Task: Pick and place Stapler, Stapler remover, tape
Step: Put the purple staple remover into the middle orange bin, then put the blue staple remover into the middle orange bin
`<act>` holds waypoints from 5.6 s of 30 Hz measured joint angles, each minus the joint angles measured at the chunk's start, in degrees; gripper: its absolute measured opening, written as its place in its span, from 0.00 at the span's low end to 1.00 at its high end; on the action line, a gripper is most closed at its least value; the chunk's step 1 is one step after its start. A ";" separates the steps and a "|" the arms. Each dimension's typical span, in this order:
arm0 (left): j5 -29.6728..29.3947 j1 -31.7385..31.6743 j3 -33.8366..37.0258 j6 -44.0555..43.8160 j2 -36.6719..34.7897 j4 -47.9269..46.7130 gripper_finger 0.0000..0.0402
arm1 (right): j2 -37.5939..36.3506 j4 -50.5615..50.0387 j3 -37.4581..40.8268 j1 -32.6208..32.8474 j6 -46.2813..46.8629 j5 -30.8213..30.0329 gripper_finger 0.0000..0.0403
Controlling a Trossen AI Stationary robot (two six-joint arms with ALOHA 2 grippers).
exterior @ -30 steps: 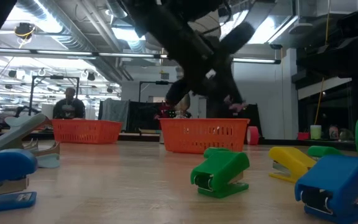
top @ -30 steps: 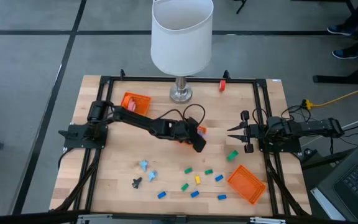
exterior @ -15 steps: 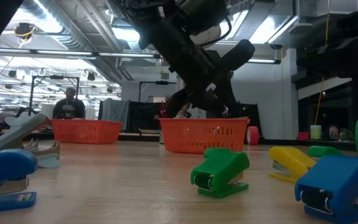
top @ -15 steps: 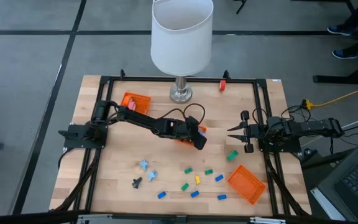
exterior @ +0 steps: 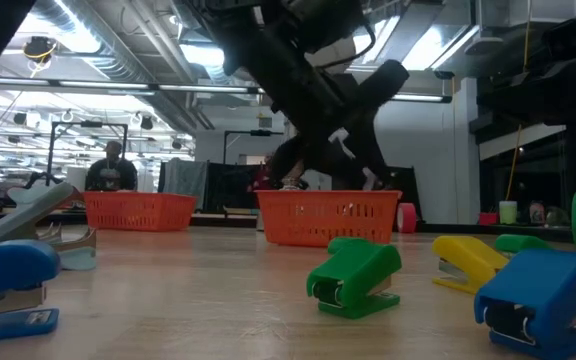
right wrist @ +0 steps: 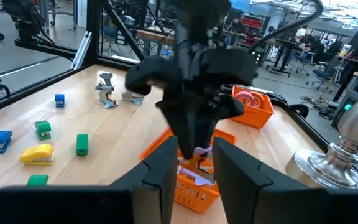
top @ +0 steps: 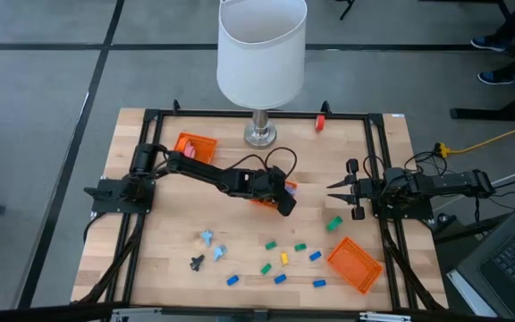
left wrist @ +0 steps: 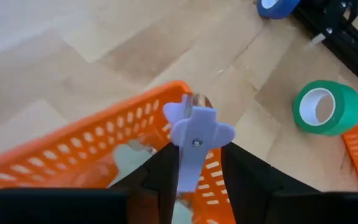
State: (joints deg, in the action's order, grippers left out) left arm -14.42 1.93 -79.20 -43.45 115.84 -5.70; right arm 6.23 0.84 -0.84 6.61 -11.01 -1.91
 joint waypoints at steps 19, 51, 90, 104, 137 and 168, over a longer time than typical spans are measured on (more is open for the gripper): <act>8.32 -0.81 -0.04 9.72 -5.91 -4.81 0.38 | 0.00 -0.01 0.00 -0.01 0.00 0.00 0.26; 16.94 12.26 3.02 22.63 -13.69 -51.14 0.35 | -0.01 0.00 0.00 0.00 -0.01 0.00 0.26; 13.00 30.29 7.54 -62.49 -14.08 -56.61 0.35 | -0.01 0.00 0.00 0.00 0.01 0.00 0.26; 8.86 30.32 12.79 -65.92 -14.08 -44.84 0.43 | 0.01 0.00 0.00 0.00 0.01 0.00 0.26; 4.99 23.04 15.30 -47.20 -11.42 -41.82 0.17 | 0.00 0.00 0.00 0.00 0.00 0.00 0.26; -22.53 10.59 -1.01 -0.51 -12.19 -39.94 0.17 | 0.01 0.00 0.00 0.00 -0.01 0.00 0.26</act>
State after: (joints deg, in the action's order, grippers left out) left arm -36.95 12.53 -80.20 -43.96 103.65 -45.64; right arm 6.24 0.84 -0.84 6.61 -11.02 -1.91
